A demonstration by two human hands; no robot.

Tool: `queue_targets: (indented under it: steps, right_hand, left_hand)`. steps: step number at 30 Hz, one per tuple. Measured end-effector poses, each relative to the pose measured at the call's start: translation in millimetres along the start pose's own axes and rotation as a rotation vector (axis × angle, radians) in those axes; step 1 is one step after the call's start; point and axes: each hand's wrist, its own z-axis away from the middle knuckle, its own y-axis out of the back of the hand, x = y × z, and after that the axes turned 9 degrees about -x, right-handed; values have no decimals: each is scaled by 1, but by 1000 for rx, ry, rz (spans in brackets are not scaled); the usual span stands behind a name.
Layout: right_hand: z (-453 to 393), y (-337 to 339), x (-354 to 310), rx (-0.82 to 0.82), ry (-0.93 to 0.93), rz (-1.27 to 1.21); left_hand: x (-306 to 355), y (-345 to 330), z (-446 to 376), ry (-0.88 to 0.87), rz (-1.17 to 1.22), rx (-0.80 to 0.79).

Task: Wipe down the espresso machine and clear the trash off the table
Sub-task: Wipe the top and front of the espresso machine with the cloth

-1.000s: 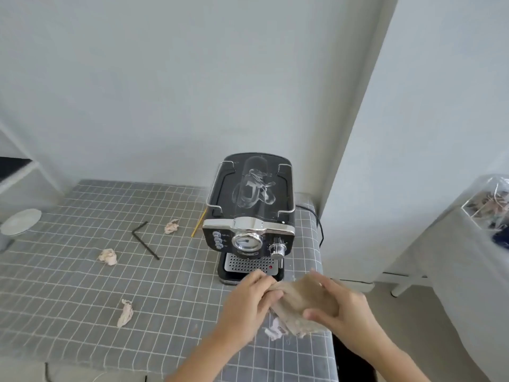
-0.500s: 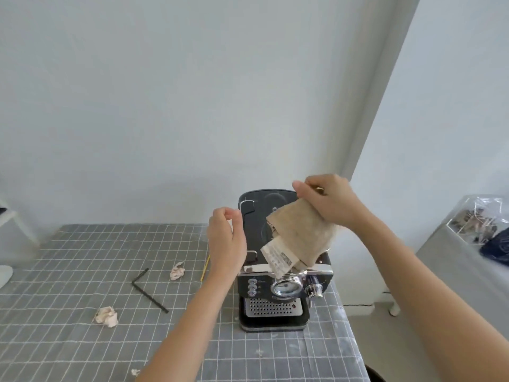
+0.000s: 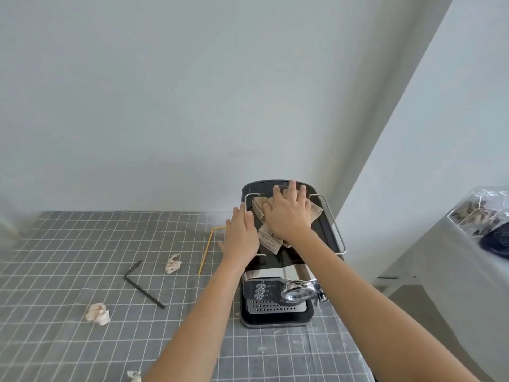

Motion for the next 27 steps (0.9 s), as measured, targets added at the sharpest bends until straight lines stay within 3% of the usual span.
queue_targets:
  steps: [7,15,19,22,24,27]
  right_hand:
    - [67,-3,32,-89,249,-43]
    - [-18,9,9,-71,13,-51]
    - [17,8,23,-89,282,46]
    - [61,5,53,-157,465,-72]
    - [59,8,61,-203,439,-116]
    - [17,11,44,-138,267,-115]
  left_hand:
    - [8,-2,3,124,-104,7]
    - [8,0,4,79,-109,20]
    - [10,0,6,110,-92,36]
    - [11,1,7,123,-96,24]
    - [13,0,7,118,-86,20]
    - [12,0,6,103,-63,24]
